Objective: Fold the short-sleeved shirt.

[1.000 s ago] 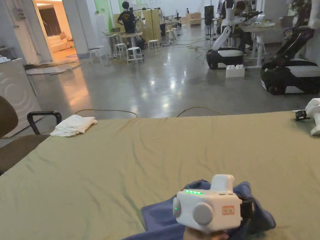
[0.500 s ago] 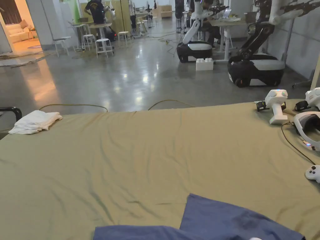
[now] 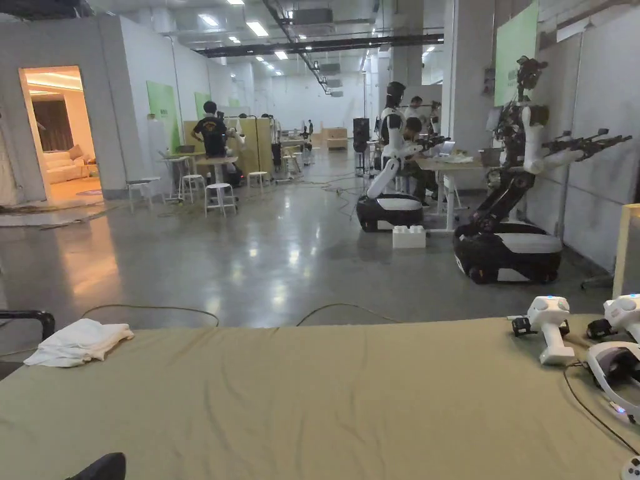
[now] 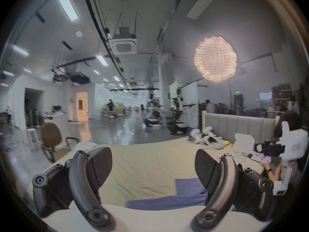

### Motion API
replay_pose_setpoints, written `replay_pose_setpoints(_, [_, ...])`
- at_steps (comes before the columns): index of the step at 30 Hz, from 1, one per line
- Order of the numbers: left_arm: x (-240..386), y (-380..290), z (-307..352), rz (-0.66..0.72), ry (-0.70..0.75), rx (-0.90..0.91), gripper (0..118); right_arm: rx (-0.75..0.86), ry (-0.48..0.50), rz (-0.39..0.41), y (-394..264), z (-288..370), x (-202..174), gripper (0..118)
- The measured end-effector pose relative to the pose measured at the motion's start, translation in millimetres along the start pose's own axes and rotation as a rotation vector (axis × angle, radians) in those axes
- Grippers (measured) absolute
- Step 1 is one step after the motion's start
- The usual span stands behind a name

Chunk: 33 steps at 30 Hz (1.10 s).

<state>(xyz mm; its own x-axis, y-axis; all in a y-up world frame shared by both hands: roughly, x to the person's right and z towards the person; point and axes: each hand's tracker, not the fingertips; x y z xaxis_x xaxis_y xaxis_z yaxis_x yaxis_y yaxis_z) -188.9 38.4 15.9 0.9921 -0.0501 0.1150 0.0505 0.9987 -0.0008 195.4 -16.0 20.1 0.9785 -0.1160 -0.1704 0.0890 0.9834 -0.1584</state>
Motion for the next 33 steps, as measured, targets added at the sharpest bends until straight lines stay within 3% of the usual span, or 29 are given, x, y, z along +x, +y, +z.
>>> replay_pose_setpoints(2, [-1, 2, 27, -0.040, 0.103, 0.009, 94, 0.015, -0.001, 0.009, 10, 4, -7, 0])
replay_pose_setpoints(4, [-1, 5, 48, -0.080, 0.158, 0.012, 72, 0.033, 0.007, 0.010, 15, 10, -8, 0])
replay_pose_setpoints(6, [1, 4, 66, -0.087, 0.211, 0.040, 18, 0.050, 0.018, 0.010, 20, 18, -11, 0])
replay_pose_setpoints(7, [1, 5, 72, -0.074, 0.214, 0.034, 2, 0.057, 0.016, 0.015, 19, 20, -8, 0])
replay_pose_setpoints(14, [-1, 9, 95, 0.024, 0.203, 0.048, 0, 0.068, 0.001, 0.072, 18, 30, -12, 0])
replay_pose_setpoints(23, [-1, 16, 92, 0.013, 0.202, 0.047, 0, 0.064, 0.002, 0.065, 17, 22, -16, 0])
replay_pose_setpoints(27, [-13, 4, 65, 0.044, 0.174, -0.079, 0, 0.037, 0.002, 0.051, 11, 15, -12, 0])
replay_pose_setpoints(28, [-18, -7, 51, 0.064, 0.166, -0.127, 5, 0.029, -0.002, 0.045, 8, 14, -10, 0])
replay_pose_setpoints(29, [-23, -18, 41, 0.086, 0.154, -0.157, 17, 0.016, 0.004, 0.037, 5, 12, -8, 0])
replay_pose_setpoints(31, [-38, -50, 12, 0.159, 0.096, -0.230, 26, -0.019, 0.001, 0.023, -2, 8, -6, 0])
replay_pose_setpoints(33, [-49, -82, -24, 0.217, 0.072, -0.353, 55, -0.058, -0.018, 0.016, -9, 5, -2, 0])
